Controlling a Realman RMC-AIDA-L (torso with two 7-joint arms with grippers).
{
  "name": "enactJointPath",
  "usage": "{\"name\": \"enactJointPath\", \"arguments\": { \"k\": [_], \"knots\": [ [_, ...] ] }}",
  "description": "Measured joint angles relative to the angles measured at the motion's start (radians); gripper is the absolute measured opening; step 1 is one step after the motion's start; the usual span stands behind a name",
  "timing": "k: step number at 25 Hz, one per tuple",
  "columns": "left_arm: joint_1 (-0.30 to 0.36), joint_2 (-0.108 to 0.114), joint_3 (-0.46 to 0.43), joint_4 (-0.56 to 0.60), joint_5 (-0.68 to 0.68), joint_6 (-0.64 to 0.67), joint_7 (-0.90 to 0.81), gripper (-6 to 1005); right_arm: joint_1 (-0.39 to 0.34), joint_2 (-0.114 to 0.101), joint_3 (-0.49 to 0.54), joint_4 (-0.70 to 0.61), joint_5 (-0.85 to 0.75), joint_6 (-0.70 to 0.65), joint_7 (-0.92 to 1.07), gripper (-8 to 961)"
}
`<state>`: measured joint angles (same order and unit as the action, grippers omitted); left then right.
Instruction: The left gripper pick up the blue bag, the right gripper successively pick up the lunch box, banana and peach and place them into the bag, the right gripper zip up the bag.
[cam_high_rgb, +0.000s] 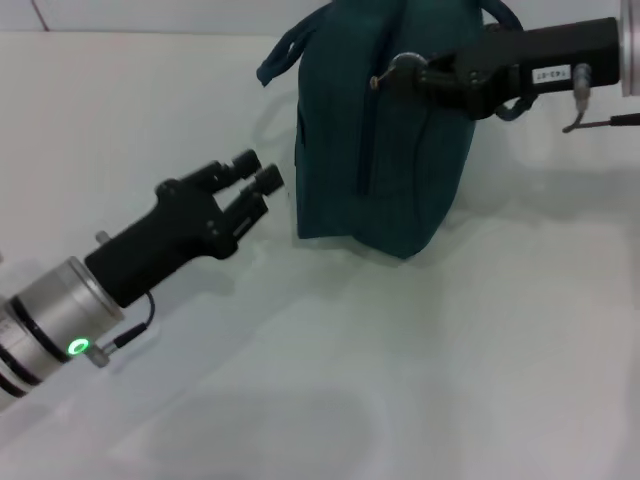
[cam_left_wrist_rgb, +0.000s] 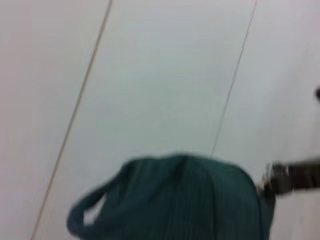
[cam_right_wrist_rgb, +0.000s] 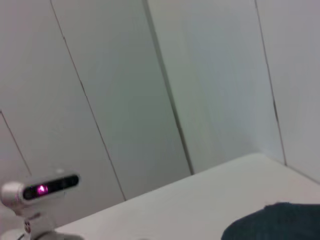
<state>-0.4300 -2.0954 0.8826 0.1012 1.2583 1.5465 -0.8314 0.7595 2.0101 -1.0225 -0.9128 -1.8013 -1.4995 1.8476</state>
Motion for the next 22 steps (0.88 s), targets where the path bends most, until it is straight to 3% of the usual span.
{"name": "enactJointPath", "arguments": {
  "k": [3,8,14,22],
  "knots": [
    [-0.006,0.0,0.002,-0.001,-0.03,0.004,-0.008,330,0.024,0.0,0.0,0.03,-0.016,0.008,0.0,48],
    [-0.047,-0.005,0.019,-0.016,-0.024,-0.022,-0.024,558,0.032,0.003,-0.001,0.034,-0.026,0.012,-0.001,49],
    [-0.124,-0.009,0.02,-0.074,-0.027,-0.103,-0.013,673,0.025,0.004,-0.002,0.035,-0.023,0.01,-0.006,50],
    [-0.169,-0.012,0.012,-0.096,-0.045,-0.135,0.0,824,0.017,0.006,-0.002,0.037,-0.012,-0.01,-0.015,51]
  ]
}}
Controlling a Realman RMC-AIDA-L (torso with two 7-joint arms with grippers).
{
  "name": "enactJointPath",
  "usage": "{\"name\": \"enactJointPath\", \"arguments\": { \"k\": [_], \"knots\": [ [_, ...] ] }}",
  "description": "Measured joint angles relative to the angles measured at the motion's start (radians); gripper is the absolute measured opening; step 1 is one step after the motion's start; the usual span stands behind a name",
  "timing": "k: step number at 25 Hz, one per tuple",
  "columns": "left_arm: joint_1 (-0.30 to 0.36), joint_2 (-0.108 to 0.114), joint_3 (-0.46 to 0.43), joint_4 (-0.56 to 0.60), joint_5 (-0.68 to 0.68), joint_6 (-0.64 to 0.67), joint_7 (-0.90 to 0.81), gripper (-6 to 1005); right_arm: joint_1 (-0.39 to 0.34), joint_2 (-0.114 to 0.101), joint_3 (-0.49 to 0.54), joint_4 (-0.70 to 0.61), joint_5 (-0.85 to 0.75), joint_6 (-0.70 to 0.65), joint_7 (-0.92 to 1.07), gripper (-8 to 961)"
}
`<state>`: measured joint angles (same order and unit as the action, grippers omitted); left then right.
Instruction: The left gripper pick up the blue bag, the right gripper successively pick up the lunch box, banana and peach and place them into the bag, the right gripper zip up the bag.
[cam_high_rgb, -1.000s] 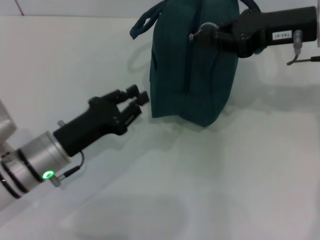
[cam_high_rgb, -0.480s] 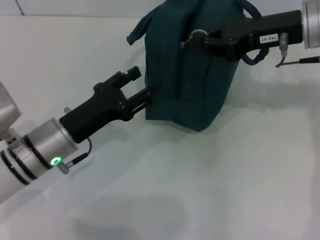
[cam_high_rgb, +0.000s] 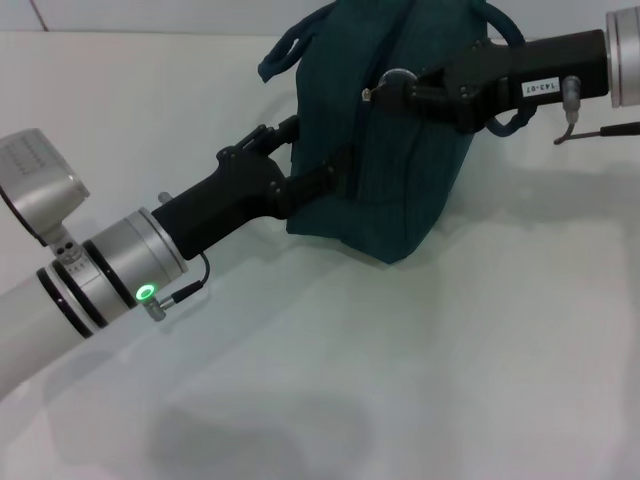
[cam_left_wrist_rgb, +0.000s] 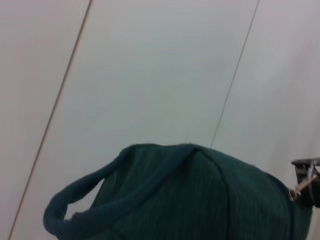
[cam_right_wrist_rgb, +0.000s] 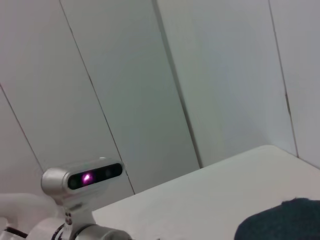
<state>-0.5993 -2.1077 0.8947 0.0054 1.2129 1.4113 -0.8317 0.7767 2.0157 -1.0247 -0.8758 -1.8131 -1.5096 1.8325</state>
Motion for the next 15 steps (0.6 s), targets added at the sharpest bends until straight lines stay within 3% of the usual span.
{"name": "enactJointPath", "arguments": {
  "k": [3,6,15],
  "knots": [
    [-0.003,0.0,0.001,0.005,-0.005,0.0,-0.004,879,-0.002,0.0,0.0,0.0,0.004,-0.002,-0.009,52],
    [-0.009,0.0,0.005,0.008,0.002,0.004,0.005,861,-0.004,0.0,0.0,0.0,0.004,0.0,-0.011,52],
    [-0.014,0.0,0.007,0.008,0.014,0.01,0.053,586,-0.013,-0.003,0.0,0.0,-0.002,0.02,-0.012,54]
  ]
}}
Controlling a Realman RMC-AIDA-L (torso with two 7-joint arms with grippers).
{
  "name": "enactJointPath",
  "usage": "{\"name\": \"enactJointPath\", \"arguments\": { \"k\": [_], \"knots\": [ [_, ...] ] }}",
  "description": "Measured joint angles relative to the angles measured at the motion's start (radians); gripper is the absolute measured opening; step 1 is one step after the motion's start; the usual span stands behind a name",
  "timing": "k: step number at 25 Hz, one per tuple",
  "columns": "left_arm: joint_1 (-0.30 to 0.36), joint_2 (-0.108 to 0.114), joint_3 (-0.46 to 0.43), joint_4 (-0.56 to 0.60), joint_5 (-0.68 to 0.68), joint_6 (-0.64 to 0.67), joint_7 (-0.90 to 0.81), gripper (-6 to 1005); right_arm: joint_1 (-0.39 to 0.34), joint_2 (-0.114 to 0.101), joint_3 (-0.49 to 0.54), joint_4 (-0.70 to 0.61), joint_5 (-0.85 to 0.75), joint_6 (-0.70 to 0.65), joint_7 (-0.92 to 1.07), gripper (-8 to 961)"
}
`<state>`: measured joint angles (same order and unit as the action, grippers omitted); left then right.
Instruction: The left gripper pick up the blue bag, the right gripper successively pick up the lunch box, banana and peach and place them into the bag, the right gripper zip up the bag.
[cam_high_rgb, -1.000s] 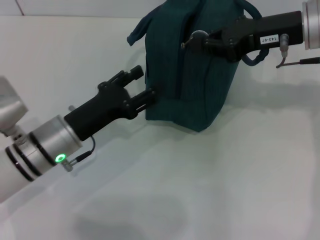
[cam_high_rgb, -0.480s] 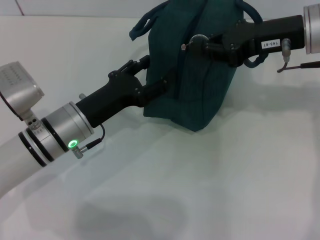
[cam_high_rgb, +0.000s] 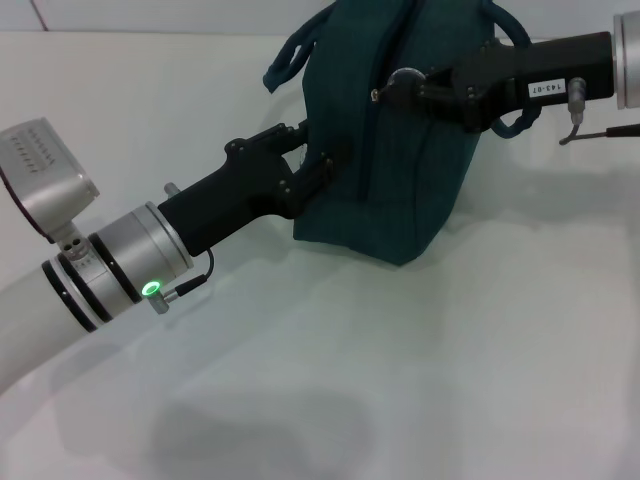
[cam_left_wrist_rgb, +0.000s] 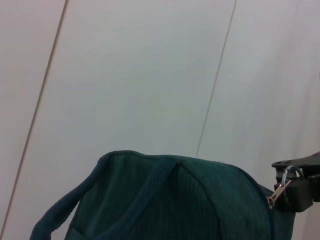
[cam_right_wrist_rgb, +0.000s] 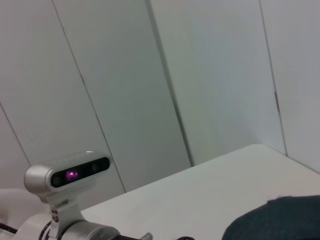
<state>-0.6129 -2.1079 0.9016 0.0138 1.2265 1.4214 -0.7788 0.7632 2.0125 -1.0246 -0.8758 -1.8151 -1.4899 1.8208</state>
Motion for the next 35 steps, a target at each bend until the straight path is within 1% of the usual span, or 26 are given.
{"name": "enactJointPath", "arguments": {
  "k": [7,14,17,22,26,28,30,33,35],
  "knots": [
    [-0.001,0.0,0.0,-0.001,0.001,0.001,0.002,274,-0.008,0.001,0.006,0.0,0.005,0.019,-0.01,55],
    [0.001,0.0,0.0,-0.031,0.0,0.002,0.042,173,-0.017,0.003,0.01,0.027,0.11,0.043,-0.034,56],
    [0.007,0.0,0.0,-0.039,0.0,0.002,0.045,130,-0.018,0.002,0.01,0.058,0.158,0.082,-0.046,57],
    [0.009,0.0,0.002,-0.046,0.008,0.006,0.049,79,-0.021,-0.002,0.012,0.093,0.162,0.163,-0.047,57],
    [0.028,0.001,0.004,-0.038,0.028,0.065,0.053,55,-0.033,-0.003,0.003,0.102,0.159,0.188,-0.052,58],
    [0.048,0.006,0.003,-0.034,0.029,0.112,0.068,57,-0.039,-0.003,0.001,0.102,0.158,0.163,-0.058,59],
    [0.077,0.01,0.004,-0.013,0.026,0.15,0.085,58,-0.049,0.0,-0.002,0.094,0.159,0.094,-0.068,59],
    [0.139,0.013,0.004,0.057,0.025,0.189,0.086,60,-0.067,0.006,-0.017,0.076,0.17,-0.001,-0.076,59],
    [0.18,0.019,0.004,0.108,0.028,0.213,0.082,62,-0.083,0.009,-0.036,0.061,0.185,-0.033,-0.074,60]
  ]
}}
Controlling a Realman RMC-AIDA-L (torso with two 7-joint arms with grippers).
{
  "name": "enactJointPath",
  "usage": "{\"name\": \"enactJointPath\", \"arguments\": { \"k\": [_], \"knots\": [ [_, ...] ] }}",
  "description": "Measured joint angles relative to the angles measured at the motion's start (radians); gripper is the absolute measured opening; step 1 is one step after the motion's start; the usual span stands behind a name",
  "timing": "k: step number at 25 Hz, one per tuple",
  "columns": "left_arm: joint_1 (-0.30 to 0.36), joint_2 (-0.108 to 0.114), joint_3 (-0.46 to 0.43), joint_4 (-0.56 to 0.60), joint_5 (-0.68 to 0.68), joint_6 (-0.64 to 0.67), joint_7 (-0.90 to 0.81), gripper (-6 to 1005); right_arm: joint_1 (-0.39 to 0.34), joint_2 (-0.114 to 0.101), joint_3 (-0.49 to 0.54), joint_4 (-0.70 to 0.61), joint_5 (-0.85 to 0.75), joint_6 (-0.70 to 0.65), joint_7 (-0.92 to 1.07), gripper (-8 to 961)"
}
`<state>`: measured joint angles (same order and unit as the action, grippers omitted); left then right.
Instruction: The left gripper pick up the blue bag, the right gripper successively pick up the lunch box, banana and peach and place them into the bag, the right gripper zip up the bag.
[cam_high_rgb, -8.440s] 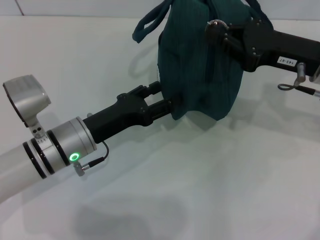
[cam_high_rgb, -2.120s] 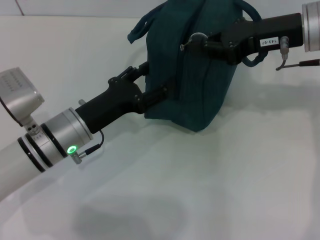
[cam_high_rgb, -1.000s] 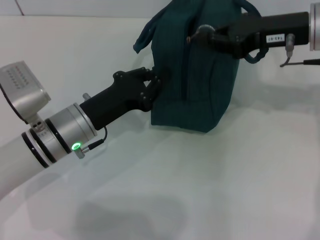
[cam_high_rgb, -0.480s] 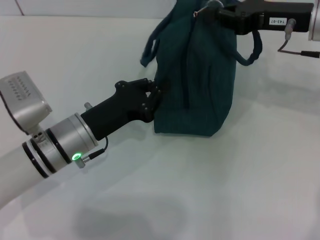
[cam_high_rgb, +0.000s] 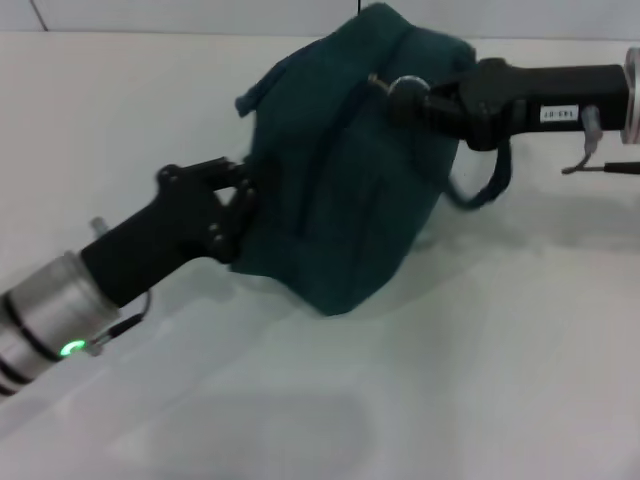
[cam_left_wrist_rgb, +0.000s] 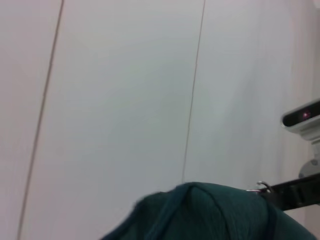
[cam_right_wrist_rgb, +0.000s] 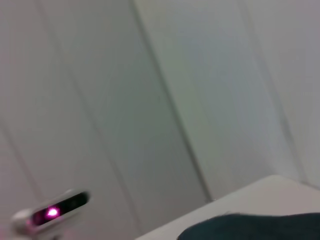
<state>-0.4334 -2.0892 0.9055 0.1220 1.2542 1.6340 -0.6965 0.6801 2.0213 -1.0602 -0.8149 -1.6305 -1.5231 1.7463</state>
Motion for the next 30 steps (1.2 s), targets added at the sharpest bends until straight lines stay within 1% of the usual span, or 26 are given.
{"name": "enactJointPath", "arguments": {
  "k": [3,6,9,13,18,21,24,26,28,30],
  "knots": [
    [0.043,0.009,0.01,0.055,0.002,0.016,-0.002,64,-0.013,0.0,-0.008,-0.012,0.014,0.005,0.002,60],
    [0.068,0.024,0.046,0.087,0.003,0.017,-0.005,67,-0.022,-0.006,-0.002,-0.009,0.019,0.081,0.003,61],
    [0.069,0.036,0.075,0.091,0.005,0.017,-0.012,69,-0.031,-0.009,-0.001,-0.004,0.007,0.176,0.003,61],
    [0.06,0.038,0.089,0.092,0.018,0.017,-0.015,72,-0.039,-0.01,-0.001,0.0,-0.002,0.221,-0.003,62],
    [0.054,0.038,0.085,0.094,0.019,0.017,-0.015,76,-0.065,-0.01,-0.001,-0.004,-0.021,0.256,-0.014,63],
    [0.054,0.036,0.072,0.095,0.004,0.018,-0.019,78,-0.086,-0.01,-0.001,-0.007,-0.016,0.223,-0.032,63],
    [0.053,0.031,0.057,0.095,-0.019,0.013,-0.039,81,-0.108,-0.007,-0.002,-0.016,0.002,0.142,-0.046,64],
    [0.051,0.029,0.012,0.095,-0.049,-0.004,-0.09,82,-0.128,-0.006,-0.002,-0.029,0.019,0.082,-0.052,64],
    [0.048,0.033,-0.003,0.096,-0.051,-0.015,-0.118,84,-0.15,-0.006,-0.002,-0.052,0.032,0.031,-0.053,64],
    [0.041,0.042,-0.01,0.102,-0.05,-0.03,-0.163,86,-0.175,-0.005,-0.002,-0.079,0.046,0.001,-0.053,65]
  ]
}}
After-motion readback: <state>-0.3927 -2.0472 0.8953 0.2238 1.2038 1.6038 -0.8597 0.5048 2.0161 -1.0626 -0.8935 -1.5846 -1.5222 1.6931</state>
